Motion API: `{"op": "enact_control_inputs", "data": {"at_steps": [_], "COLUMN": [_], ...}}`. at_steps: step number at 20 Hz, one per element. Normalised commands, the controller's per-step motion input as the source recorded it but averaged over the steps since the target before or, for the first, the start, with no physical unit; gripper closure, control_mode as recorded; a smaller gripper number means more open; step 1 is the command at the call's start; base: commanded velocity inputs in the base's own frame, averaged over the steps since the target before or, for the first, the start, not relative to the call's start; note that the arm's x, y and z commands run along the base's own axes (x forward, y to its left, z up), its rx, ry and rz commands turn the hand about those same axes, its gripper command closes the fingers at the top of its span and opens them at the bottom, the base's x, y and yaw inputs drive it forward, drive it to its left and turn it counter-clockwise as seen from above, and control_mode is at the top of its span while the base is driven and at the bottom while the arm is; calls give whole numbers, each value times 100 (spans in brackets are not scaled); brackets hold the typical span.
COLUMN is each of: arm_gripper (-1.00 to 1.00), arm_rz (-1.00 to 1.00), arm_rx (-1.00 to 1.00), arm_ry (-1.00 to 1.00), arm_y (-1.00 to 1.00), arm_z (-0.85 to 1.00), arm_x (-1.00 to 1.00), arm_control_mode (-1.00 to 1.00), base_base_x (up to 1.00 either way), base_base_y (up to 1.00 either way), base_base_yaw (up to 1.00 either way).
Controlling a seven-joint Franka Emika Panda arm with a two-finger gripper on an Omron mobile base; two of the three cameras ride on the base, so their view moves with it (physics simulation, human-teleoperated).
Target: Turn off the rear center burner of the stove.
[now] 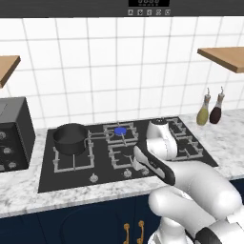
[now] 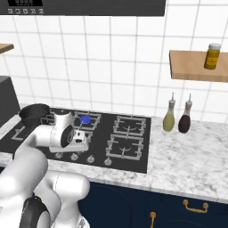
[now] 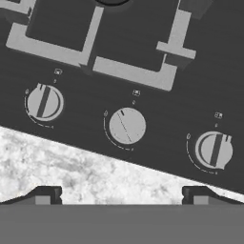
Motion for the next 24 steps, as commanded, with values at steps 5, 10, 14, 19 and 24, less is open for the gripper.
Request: {"op": "enact_control_inputs", "data": {"at_steps": [5, 10, 14, 19, 24], "arm_gripper": [-100, -100, -100, -100, -100], "arm_rz": [0, 0, 0, 0, 0], "arm_rx": [0, 0, 0, 0, 0], "arm_ry": [0, 0, 0, 0, 0], "arm_y": [0, 0, 0, 0, 0], "arm_z": [-11, -15, -16, -14, -14], "arm_x": [14, 6, 5, 5, 5], "arm_control_mode": [-100, -100, -100, -100, -100], "base_base_x": [0, 0, 0, 0, 0], "base_base_y": [0, 0, 0, 0, 0], "base_base_yaw": [0, 0, 0, 0, 0]}}
